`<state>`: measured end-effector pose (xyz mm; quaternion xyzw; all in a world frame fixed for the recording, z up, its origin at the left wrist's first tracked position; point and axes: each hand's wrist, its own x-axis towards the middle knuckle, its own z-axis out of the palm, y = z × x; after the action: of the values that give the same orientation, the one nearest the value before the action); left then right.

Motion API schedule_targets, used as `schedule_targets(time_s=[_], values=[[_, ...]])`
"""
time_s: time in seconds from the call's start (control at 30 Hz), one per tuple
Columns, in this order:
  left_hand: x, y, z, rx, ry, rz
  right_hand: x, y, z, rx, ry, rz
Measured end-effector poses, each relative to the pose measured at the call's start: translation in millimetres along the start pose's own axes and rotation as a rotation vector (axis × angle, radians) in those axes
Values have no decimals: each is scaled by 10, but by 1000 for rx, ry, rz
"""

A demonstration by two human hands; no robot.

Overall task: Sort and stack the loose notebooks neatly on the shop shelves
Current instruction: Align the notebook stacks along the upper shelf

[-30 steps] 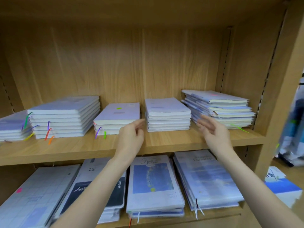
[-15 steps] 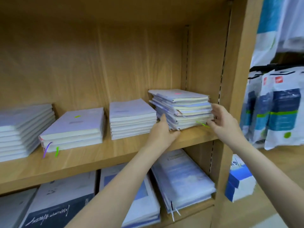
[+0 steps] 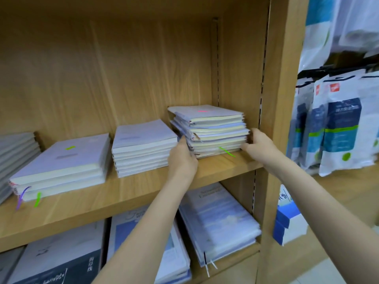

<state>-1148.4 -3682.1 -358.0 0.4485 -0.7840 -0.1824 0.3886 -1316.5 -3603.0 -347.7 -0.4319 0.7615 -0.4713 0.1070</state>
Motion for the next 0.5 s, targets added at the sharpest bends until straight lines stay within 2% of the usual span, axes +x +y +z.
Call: schedule_targets(time_s=[0.27, 0.5], values=[[-13, 15, -29, -6, -23, -47, 138, 71, 77, 158, -19, 32], [-278, -22, -150, -126, -32, -14, -389, 0, -112, 308, -40, -27]])
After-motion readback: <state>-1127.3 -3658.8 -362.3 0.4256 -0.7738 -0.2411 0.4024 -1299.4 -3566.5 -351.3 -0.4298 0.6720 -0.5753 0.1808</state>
